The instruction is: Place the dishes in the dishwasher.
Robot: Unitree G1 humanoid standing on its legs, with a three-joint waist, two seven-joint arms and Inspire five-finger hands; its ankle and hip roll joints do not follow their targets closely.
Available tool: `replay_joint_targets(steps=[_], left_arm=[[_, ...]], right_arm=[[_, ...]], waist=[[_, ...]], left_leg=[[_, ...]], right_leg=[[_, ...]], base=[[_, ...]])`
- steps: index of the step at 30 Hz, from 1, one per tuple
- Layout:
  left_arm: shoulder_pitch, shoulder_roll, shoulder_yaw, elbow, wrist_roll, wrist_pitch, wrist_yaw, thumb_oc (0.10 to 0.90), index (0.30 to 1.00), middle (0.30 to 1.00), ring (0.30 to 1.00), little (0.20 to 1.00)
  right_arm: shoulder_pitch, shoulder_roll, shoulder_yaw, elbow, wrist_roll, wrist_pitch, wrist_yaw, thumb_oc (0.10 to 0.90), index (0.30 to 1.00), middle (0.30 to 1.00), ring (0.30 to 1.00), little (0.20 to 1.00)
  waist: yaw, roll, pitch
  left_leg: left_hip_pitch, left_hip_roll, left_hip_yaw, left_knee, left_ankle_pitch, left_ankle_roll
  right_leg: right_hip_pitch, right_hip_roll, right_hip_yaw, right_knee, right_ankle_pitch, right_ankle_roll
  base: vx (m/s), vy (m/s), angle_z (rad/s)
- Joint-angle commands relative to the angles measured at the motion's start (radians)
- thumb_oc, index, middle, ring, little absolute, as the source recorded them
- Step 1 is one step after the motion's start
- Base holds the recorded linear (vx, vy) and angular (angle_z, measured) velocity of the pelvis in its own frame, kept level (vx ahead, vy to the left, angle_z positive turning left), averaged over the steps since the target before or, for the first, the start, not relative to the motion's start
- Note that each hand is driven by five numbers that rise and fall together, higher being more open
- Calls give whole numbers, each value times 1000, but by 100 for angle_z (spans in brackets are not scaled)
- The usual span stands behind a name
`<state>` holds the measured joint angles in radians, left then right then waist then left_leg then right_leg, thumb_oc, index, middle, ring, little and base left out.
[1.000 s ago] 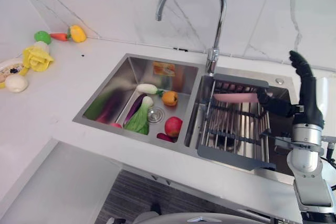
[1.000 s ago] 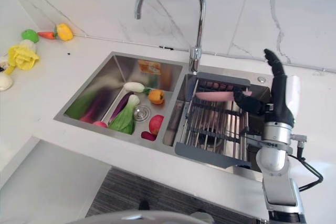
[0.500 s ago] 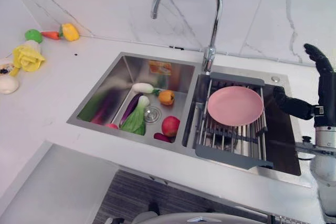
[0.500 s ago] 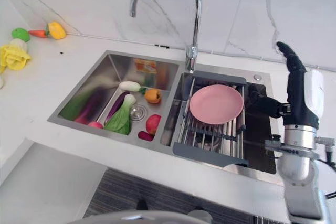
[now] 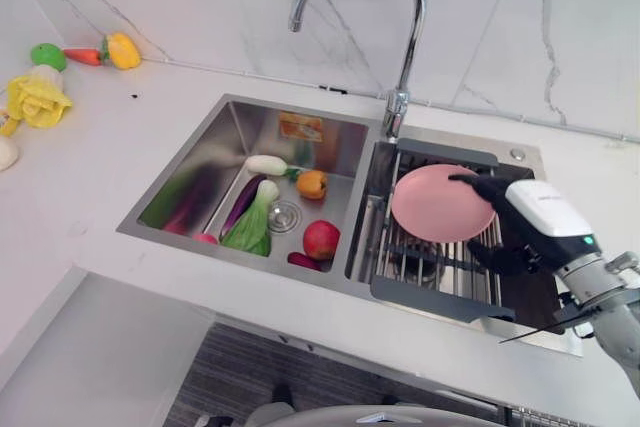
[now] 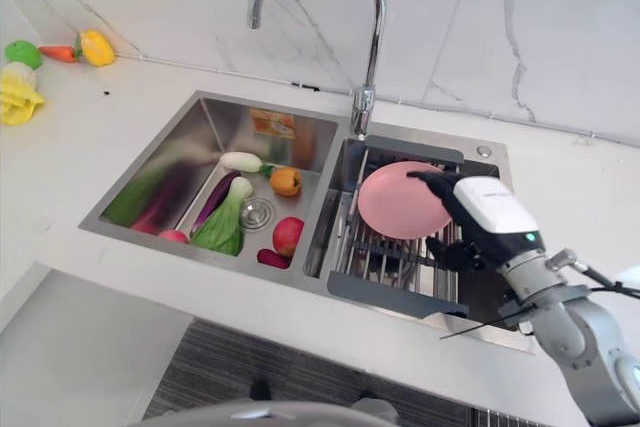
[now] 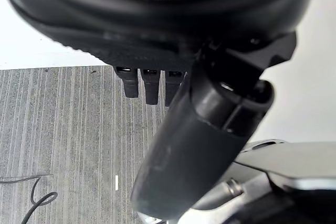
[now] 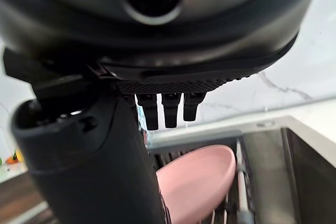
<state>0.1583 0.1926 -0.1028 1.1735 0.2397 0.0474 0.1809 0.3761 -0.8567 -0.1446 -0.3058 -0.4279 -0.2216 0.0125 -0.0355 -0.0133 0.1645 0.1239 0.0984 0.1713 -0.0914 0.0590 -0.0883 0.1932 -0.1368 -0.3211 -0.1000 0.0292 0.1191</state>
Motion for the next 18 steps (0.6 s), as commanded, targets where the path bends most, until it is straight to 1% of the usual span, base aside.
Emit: replay_joint_targets(steps=[1, 6, 7, 12, 15, 18], left_arm=[[-100, -14, -16, 67, 9, -28, 0, 800, 900, 900, 900, 900], [-102, -14, -22, 66, 10, -28, 2, 800, 900, 900, 900, 900], [-104, -15, -26, 66, 10, -27, 6, 800, 900, 900, 900, 900], [-106, -17, -36, 70, 16, -26, 26, 800, 900, 900, 900, 900], [-109, -22, -42, 70, 20, -28, 44, 800, 900, 900, 900, 900], [-109, -24, -45, 70, 21, -28, 51, 800, 900, 900, 900, 900]], right_arm=[[-95, -54, -43, -71, -63, -24, -59, 800, 900, 900, 900, 900], [-108, -47, -14, -42, -85, -16, -70, 800, 900, 900, 900, 900], [-119, -33, -1, -22, -137, -2, -106, 800, 900, 900, 900, 900], [-155, 22, 26, 6, -246, 24, -218, 800, 900, 900, 900, 900], [-180, 57, 65, 25, -310, 42, -276, 800, 900, 900, 900, 900], [-194, 71, 85, 38, -337, 50, -299, 800, 900, 900, 900, 900]], waist=[[23, 8, -7], [23, 9, -4], [25, 12, -4], [29, 17, -3], [33, 20, -3], [36, 20, -2]], left_leg=[[50, 38, 35, 4, -45, -48], [50, 37, 35, 4, -44, -48], [50, 35, 34, 4, -44, -47], [51, 32, 30, 4, -46, -45], [51, 31, 29, 4, -47, -45], [51, 31, 28, 4, -47, -44]], right_leg=[[12, -20, -9, 13, -34, 43], [15, -20, -9, 13, -35, 43], [18, -21, -11, 13, -37, 43], [20, -23, -15, 13, -40, 42], [20, -22, -15, 13, -42, 42], [21, -22, -14, 13, -42, 42]], base=[[0, 0, 0], [0, 0, 0], [0, 0, 0], [0, 0, 0], [0, 0, 0], [0, 0, 0]])
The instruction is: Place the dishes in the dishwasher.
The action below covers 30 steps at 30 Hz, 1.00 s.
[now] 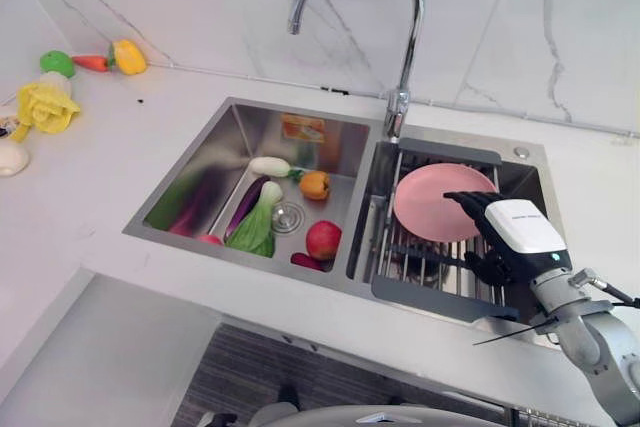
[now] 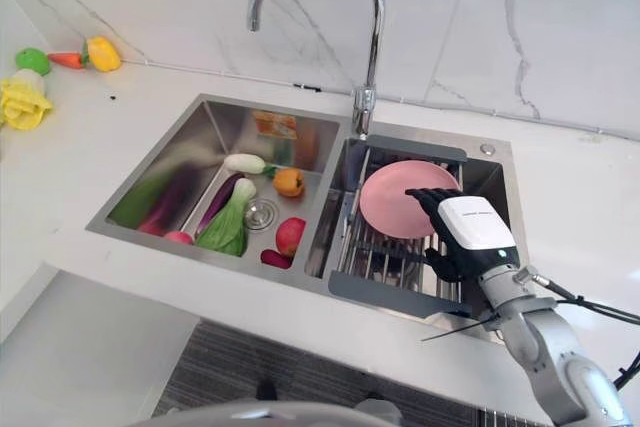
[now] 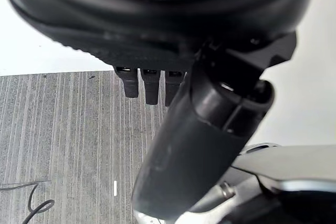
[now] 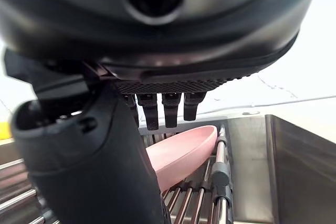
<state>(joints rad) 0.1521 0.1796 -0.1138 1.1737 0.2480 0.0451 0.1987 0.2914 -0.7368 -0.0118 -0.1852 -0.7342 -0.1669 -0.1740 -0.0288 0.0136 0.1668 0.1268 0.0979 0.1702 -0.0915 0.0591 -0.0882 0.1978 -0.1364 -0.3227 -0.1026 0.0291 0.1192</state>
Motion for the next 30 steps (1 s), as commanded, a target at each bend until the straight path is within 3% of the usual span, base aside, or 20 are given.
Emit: replay_joint_targets(steps=[1, 13, 14, 15, 16, 23, 30], left_arm=[[-103, -11, -36, 70, 11, -27, 36, 800, 900, 900, 900, 900], [-99, -15, -46, 80, 11, -29, 44, 800, 900, 900, 900, 900], [-98, -15, -45, 83, 13, -30, 45, 800, 900, 900, 900, 900], [-98, -15, -45, 83, 13, -30, 45, 800, 900, 900, 900, 900], [-99, -18, -51, 86, 19, -34, 54, 800, 900, 900, 900, 900], [-106, -17, -71, 82, 24, -36, 84, 800, 900, 900, 900, 900], [-109, -19, -82, 83, 18, -33, 92, 800, 900, 900, 900, 900]], right_arm=[[-121, -42, -29, -70, -55, 4, -129, 800, 900, 900, 900, 900], [-171, -63, 52, 38, -191, 49, -171, 800, 900, 900, 900, 900], [-176, -67, 53, 42, -210, 54, -187, 758, 836, 836, 836, 836], [-176, -67, 53, 42, -210, 54, -187, 758, 836, 836, 836, 836], [-184, -71, 56, 66, -271, 81, -262, 400, 300, 300, 300, 300], [-251, -62, 116, 126, -349, 137, -355, 400, 300, 300, 300, 300], [-283, -55, 138, 125, -349, 149, -387, 400, 300, 300, 300, 300]], waist=[[33, -7, -5], [48, -10, -10], [48, -10, -11], [48, -10, -11], [49, -10, -11], [56, -8, -11], [61, -7, -14]], left_leg=[[48, 32, 29, 4, -47, -44], [45, 33, 22, 4, -49, -46], [46, 33, 22, 4, -49, -46], [46, 33, 22, 4, -49, -46], [46, 33, 21, 4, -49, -46], [46, 35, 19, 4, -50, -48], [49, 34, 20, 4, -50, -47]], right_leg=[[17, -22, -14, 15, -42, 42], [19, -23, -22, 15, -44, 41], [20, -23, -22, 15, -45, 41], [20, -23, -22, 15, -45, 41], [21, -23, -24, 15, -46, 42], [23, -22, -26, 15, -47, 42], [25, -21, -29, 15, -49, 41]], base=[[0, 0, 0], [1, 0, 1], [0, 0, 0], [10, 4, 4], [5, 1, 3], [0, 0, 1], [4, 0, -1]])
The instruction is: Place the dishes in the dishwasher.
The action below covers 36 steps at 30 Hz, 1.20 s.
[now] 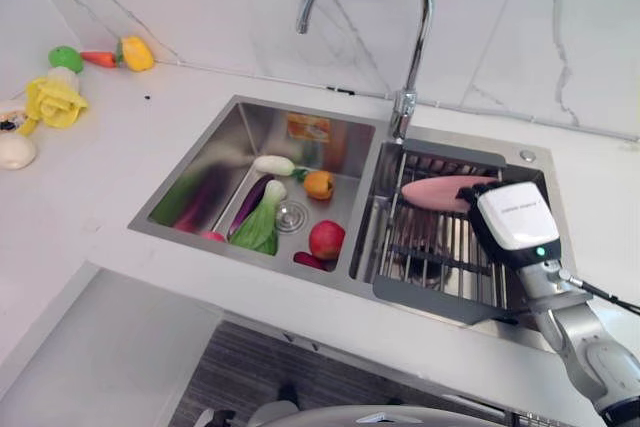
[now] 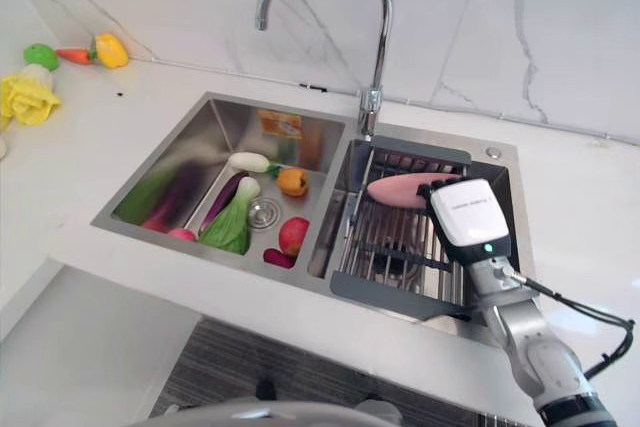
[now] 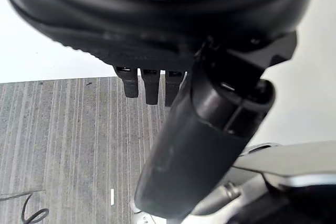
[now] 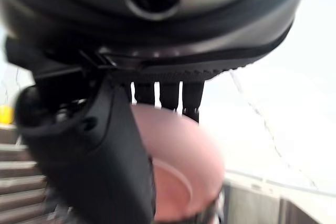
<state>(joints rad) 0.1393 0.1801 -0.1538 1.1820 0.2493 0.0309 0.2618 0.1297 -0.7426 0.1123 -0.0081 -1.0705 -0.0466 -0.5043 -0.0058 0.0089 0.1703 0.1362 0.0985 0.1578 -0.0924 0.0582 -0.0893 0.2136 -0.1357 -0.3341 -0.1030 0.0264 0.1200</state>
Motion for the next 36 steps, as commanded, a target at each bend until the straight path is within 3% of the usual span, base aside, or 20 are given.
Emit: replay_joint_targets(steps=[1, 10, 12, 14, 15, 16, 18, 19, 20, 21, 23, 26, 27, 28, 29, 31, 33, 34, 35, 36], left_arm=[[-96, -19, -41, 74, 16, -18, 30, 800, 900, 900, 900, 900], [-95, -20, -28, 75, 26, -15, 30, 800, 900, 900, 900, 900], [-104, -15, -11, 65, 14, -17, 46, 800, 900, 900, 900, 900], [-115, -13, 11, 60, -19, -21, 63, 800, 900, 900, 900, 900], [-115, -13, 11, 60, -19, -21, 63, 800, 900, 900, 900, 900], [-132, -17, 38, 61, -78, -35, 99, 800, 900, 900, 900, 900], [-138, -23, 45, 66, -99, -39, 104, 800, 900, 900, 900, 900], [-141, -25, 43, 65, -98, -39, 105, 800, 900, 900, 900, 900], [-141, -25, 43, 65, -98, -39, 105, 800, 900, 900, 900, 900], [-141, -26, 37, 66, -89, -39, 102, 800, 900, 900, 900, 900], [-159, -7, 15, 63, -39, -35, 85, 800, 900, 900, 900, 900], [-172, 7, 2, 61, -8, -38, 75, 800, 900, 900, 900, 900], [-172, 22, 23, 64, -1, -35, 78, 800, 900, 900, 900, 900], [-173, 23, 24, 64, 0, -35, 78, 800, 900, 900, 900, 900], [-162, 38, 45, 65, -4, -25, 80, 800, 900, 900, 900, 900], [-151, 49, 72, 64, -13, -19, 83, 800, 900, 900, 900, 900], [-144, 46, 73, 64, 1, -16, 79, 800, 900, 900, 900, 900], [-144, 45, 72, 64, 2, -16, 79, 800, 900, 900, 900, 900], [-142, 43, 71, 62, 4, -17, 76, 800, 900, 900, 900, 900], [-137, 32, 79, 63, -4, -16, 75, 800, 900, 900, 900, 900]], right_arm=[[-124, -49, 12, -57, -9, 29, -61, 400, 300, 300, 300, 300], [-51, -49, -168, -225, 72, 7, -118, 400, 300, 300, 300, 300], [-33, -46, -241, -288, 117, -10, -148, 400, 300, 300, 300, 300], [-28, -43, -273, -310, 136, -17, -158, 400, 300, 300, 300, 300], [-28, -43, -273, -310, 136, -17, -158, 400, 300, 300, 300, 300], [-43, -39, -296, -321, 172, -20, -197, 400, 300, 300, 300, 300], [-64, -56, -311, -329, 173, -20, -189, 400, 300, 300, 300, 300], [-58, -65, -331, -338, 168, -15, -188, 400, 300, 300, 300, 300], [-58, -65, -331, -338, 168, -15, -188, 400, 300, 300, 300, 300], [-30, -67, -374, -351, 162, -3, -185, 400, 300, 300, 300, 300], [-14, -1, -430, -367, 147, 53, -213, 400, 300, 300, 300, 300], [18, 63, -468, -392, 137, 71, -228, 400, 300, 300, 300, 300], [16, 96, -475, -393, 142, 87, -249, 400, 300, 300, 300, 300], [15, 98, -475, -394, 142, 87, -249, 400, 300, 300, 300, 300], [7, 105, -460, -390, 149, 89, -261, 400, 300, 300, 300, 300], [22, 100, -458, -377, 146, 95, -259, 400, 300, 300, 300, 300], [44, 96, -479, -367, 136, 102, -243, 400, 300, 300, 300, 300], [46, 96, -481, -369, 136, 102, -242, 400, 300, 300, 300, 300], [59, 98, -492, -368, 129, 104, -239, 400, 300, 300, 300, 300], [62, 109, -490, -361, 135, 104, -235, 400, 300, 300, 300, 300]], waist=[[38, -2, -18], [21, -1, -16], [15, -17, 18], [14, -29, 32], [14, -29, 32], [34, -26, 50], [28, -23, 40], [15, -19, 37], [15, -19, 37], [2, -20, 36], [-66, -33, 53], [-84, -44, 67], [-84, -49, 80], [-81, -53, 80], [-56, -46, 93], [-67, -43, 100], [-70, -37, 95], [-64, -37, 94], [-67, -31, 92], [-42, -36, 79]], left_leg=[[40, 34, 32, 5, -49, -47], [32, 29, 29, 5, -45, -45], [-38, 30, 27, 129, -39, -57], [-112, 26, -4, 248, -74, -69], [-112, 26, -4, 248, -74, -69], [-149, -20, -167, 316, -91, -96], [-134, -53, -287, 278, -138, -64], [-109, -50, -271, 236, -162, -44], [-109, -50, -271, 236, -162, -44], [-88, -53, -237, 179, -144, -22], [-21, -86, -108, 32, -126, 35], [-15, -95, -53, 5, -126, 40], [-2, -78, 25, 5, -138, 40], [-6, -80, 29, 5, -132, 40], [-1, -54, 104, 5, -122, 38], [-1, -42, 160, 5, -104, 47], [-8, -41, 186, 5, -93, 63], [-10, -41, 192, 5, -88, 62], [-16, -40, 196, 5, -89, 71], [-36, -49, 229, 5, -85, 72]], right_leg=[[10, -21, -18, 16, -46, 40], [7, -19, -22, 16, -52, 38], [-3, -35, -11, 16, -50, 32], [-22, -43, -5, 16, -45, 26], [-22, -43, -5, 16, -45, 26], [-54, -38, 49, 16, -38, 24], [-115, -48, 118, 19, 7, 41], [-128, -56, 145, 24, 17, 51], [-128, -56, 145, 24, 17, 51], [-146, -73, 168, 30, 38, 58], [-282, -104, 282, 130, 72, 114], [-347, -110, 301, 172, 82, 131], [-389, -122, 208, 179, 109, 136], [-394, -123, 212, 175, 118, 135], [-386, -154, 37, 216, 100, 124], [-360, -154, 23, 290, 60, 113], [-337, -111, 96, 364, 2, 102], [-345, -110, 102, 366, 6, 98], [-325, -92, 127, 401, -37, 94], [-269, -90, 118, 350, -75, 85]], base=[[14, 0, 5], [-5, 1, 3], [-91, -33, 10], [-110, -25, -1], [-135, 16, 2], [-149, 73, 7], [-99, 161, -73], [34, 139, -133], [-6, 187, -172], [-77, 326, -67], [-182, 455, -62], [-164, 213, -147], [-171, 133, -191], [-228, 115, -158], [-219, 94, -170], [-204, 130, -179], [-111, 90, -124], [-95, 66, -77], [-178, 48, -67], [-161, 55, -51]])
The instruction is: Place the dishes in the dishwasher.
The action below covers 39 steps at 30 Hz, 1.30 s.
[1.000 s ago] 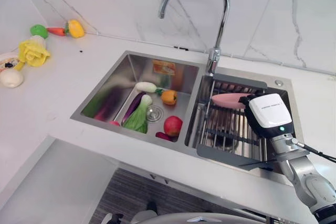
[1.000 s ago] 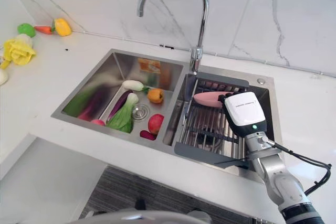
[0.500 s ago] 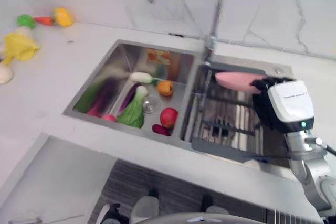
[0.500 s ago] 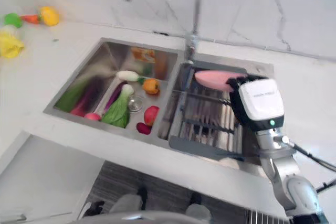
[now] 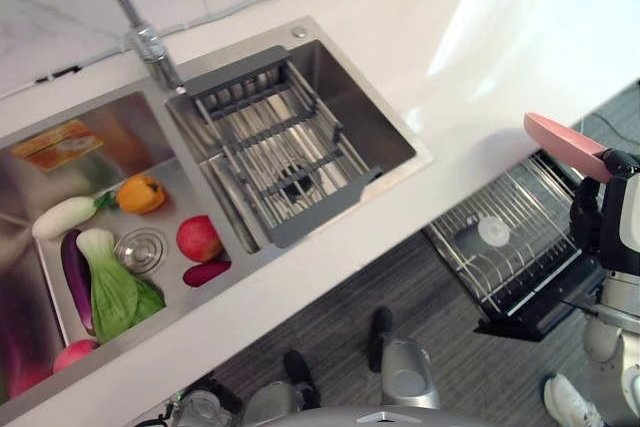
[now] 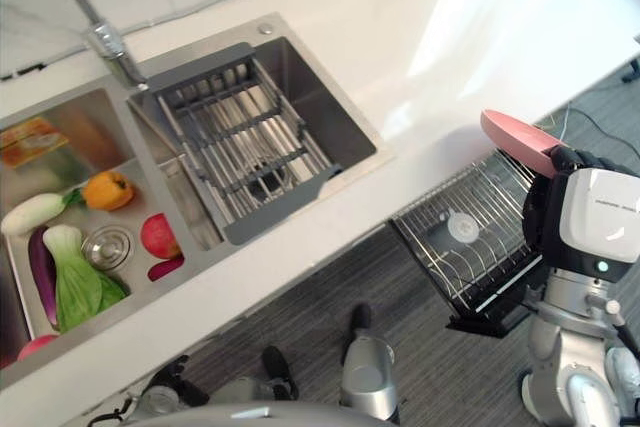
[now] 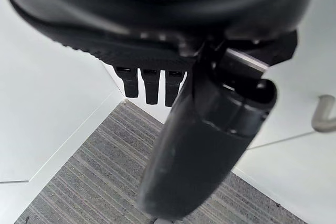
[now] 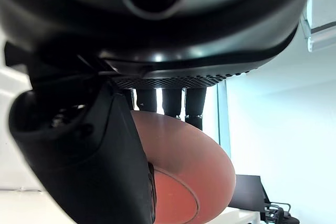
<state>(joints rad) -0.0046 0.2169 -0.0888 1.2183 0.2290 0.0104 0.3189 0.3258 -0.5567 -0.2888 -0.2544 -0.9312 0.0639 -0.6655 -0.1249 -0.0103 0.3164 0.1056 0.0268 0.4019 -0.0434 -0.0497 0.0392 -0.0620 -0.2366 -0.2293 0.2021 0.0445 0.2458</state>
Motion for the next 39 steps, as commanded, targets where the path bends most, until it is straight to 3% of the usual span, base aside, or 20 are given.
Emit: replay_joint_targets(steps=[1, 3, 6, 9, 15, 25, 26, 27, 28, 36, 39], left_arm=[[7, -4, 14, 27, 17, 5, 18, 800, 900, 900, 900, 900], [14, -14, 26, 24, 3, 4, 21, 800, 900, 900, 900, 900], [4, -37, 24, 10, -33, -5, 28, 800, 900, 900, 900, 900], [1, -42, 20, -3, -42, -9, 30, 800, 900, 900, 900, 900], [-23, -61, -57, -49, -62, -17, 10, 800, 900, 900, 900, 900], [-24, -59, -100, -20, -44, -20, 0, 800, 900, 900, 900, 900], [-23, -58, -98, -17, -45, -19, 2, 800, 900, 900, 900, 900], [-20, -59, -96, -14, -52, -19, 4, 800, 900, 900, 900, 900], [-19, -60, -94, -13, -55, -19, 6, 800, 900, 900, 900, 900], [-25, -75, -102, -29, -64, -23, 4, 800, 900, 900, 900, 900], [-29, -83, -103, -36, -61, -17, 1, 800, 900, 900, 900, 900]], right_arm=[[-134, -77, -88, -115, -4, -7, -74, 400, 300, 300, 300, 300], [-144, -69, -60, -92, 17, -7, -69, 400, 300, 300, 300, 300], [-130, -98, -5, -34, 26, -16, -40, 400, 300, 300, 300, 300], [-133, -106, 5, -21, 29, -15, -35, 400, 300, 300, 300, 300], [-154, -176, 96, 174, 49, -7, 17, 400, 300, 300, 300, 300], [-236, -262, 178, 369, 21, 23, 32, 400, 300, 300, 300, 300], [-243, -267, 183, 382, 22, 24, 30, 475, 413, 413, 413, 413], [-253, -271, 187, 391, 29, 25, 33, 765, 848, 848, 848, 848], [-259, -272, 187, 393, 33, 26, 31, 800, 900, 900, 900, 900], [-255, -265, 146, 371, 63, 31, 39, 800, 900, 900, 900, 900], [-228, -230, 95, 304, 143, -3, 66, 800, 900, 900, 900, 900]], waist=[[77, -16, -67], [100, -30, -75], [106, -7, -72], [106, 1, -66], [116, 63, 10], [117, 123, 58], [118, 127, 58], [119, 133, 60], [119, 136, 61], [112, 146, 52], [101, 138, 51]], left_leg=[[-5, 23, -15, -44, 23, -57], [-23, 13, 13, -39, 32, -64], [-40, 41, 16, -31, 66, -88], [-55, 51, 16, -32, 83, -95], [-127, 120, -62, 21, 148, -149], [-194, 143, -122, 65, 176, -172], [-194, 144, -122, 65, 178, -173], [-192, 147, -119, 61, 181, -175], [-190, 148, -118, 58, 182, -176], [-155, 150, -99, 37, 177, -178], [-131, 150, -88, 35, 164, -178]], right_leg=[[6, 11, 13, 45, -93, -40], [61, 22, 6, -88, -88, -39], [89, 67, 28, -223, -58, -53], [88, 76, 23, -242, -47, -56], [115, 117, -37, -263, -66, -104], [89, 128, -78, -223, -93, -141], [88, 128, -82, -221, -94, -142], [84, 127, -85, -218, -94, -142], [81, 127, -86, -218, -93, -142], [85, 119, -86, -215, -92, -135], [98, 118, -78, -216, -97, -132]], base=[[-189, -20, -32], [-109, -122, -82], [-42, -164, -68], [-93, -82, -7], [-91, -133, 24], [-53, -54, 29], [-19, -22, 16], [-14, -18, 16], [-10, -15, 12], [13, 1, 3], [60, 8, -9]])
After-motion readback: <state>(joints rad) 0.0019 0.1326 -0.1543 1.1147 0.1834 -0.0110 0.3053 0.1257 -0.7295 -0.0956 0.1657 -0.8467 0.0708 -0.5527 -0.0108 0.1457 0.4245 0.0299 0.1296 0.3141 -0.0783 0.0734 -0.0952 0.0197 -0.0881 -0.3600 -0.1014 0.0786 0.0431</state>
